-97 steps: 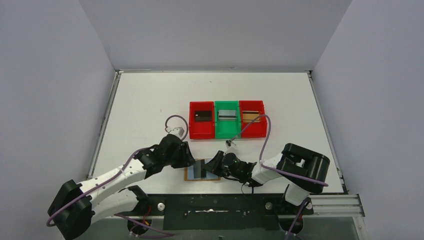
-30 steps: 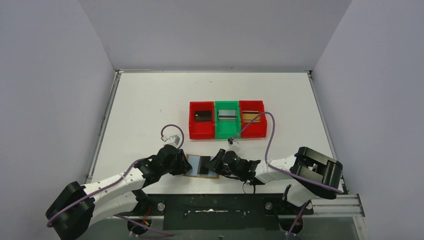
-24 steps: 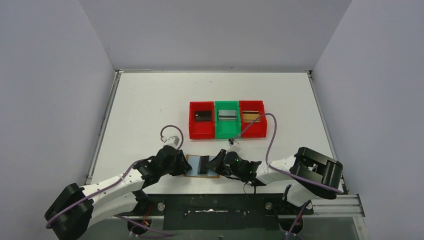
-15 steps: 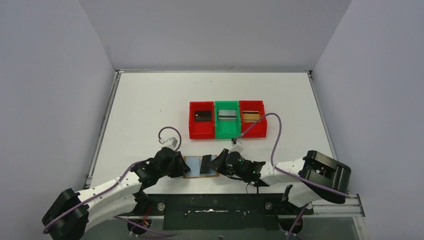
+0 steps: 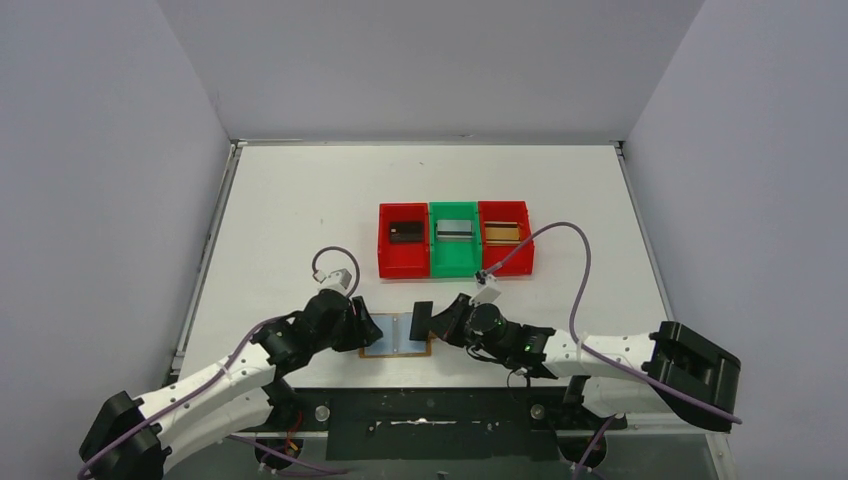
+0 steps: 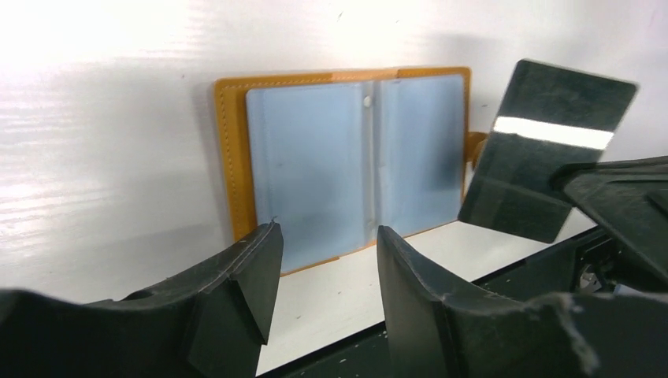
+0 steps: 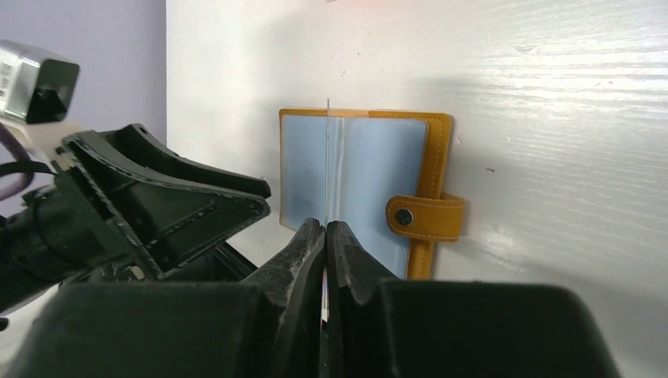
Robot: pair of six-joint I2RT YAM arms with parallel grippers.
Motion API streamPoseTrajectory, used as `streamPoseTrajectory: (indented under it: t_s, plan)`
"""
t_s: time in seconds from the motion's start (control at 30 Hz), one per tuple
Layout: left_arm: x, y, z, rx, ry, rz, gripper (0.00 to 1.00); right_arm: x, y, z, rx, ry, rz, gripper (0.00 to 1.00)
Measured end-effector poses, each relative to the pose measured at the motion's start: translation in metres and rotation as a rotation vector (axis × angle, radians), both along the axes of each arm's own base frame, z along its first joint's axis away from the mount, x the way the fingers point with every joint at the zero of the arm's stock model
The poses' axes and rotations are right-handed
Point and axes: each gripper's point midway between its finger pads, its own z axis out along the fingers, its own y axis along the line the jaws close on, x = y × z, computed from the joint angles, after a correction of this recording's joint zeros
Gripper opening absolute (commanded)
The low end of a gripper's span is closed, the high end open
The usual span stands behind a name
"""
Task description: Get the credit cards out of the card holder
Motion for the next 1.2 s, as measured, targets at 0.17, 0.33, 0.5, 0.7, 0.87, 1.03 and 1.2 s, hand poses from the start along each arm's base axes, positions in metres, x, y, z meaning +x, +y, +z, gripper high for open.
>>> streamPoseTrajectory:
  t_s: [0.17, 0.33, 0.5, 0.7, 0.87, 1.03, 1.2]
  plan:
    - [0.011, -0.004, 0.029, 0.008, -0.046, -0.003, 0.63, -0.004, -0.011, -0.004, -0.005, -0.031, 0.009, 0.00]
    - [0.027, 0.002, 0.056, 0.035, -0.084, 0.037, 0.78, -0.006, -0.015, -0.004, -0.024, -0.071, 0.018, 0.00]
    - [0.059, 0.026, 0.090, 0.080, -0.122, 0.113, 0.94, -0.008, -0.011, 0.012, -0.007, -0.149, 0.047, 0.00]
    - [0.105, 0.093, 0.122, 0.069, -0.176, 0.286, 0.95, -0.003, -0.015, 0.029, -0.039, -0.258, 0.062, 0.00]
    - [0.116, 0.140, 0.122, 0.074, -0.179, 0.394, 0.95, 0.012, -0.018, 0.059, -0.126, -0.394, 0.060, 0.00]
    - [0.112, 0.147, 0.112, 0.091, -0.207, 0.407, 0.95, 0.033, -0.018, 0.097, -0.247, -0.552, 0.049, 0.00]
    - [0.109, 0.150, 0.117, 0.098, -0.256, 0.424, 0.95, 0.060, -0.014, 0.115, -0.441, -0.678, 0.050, 0.00]
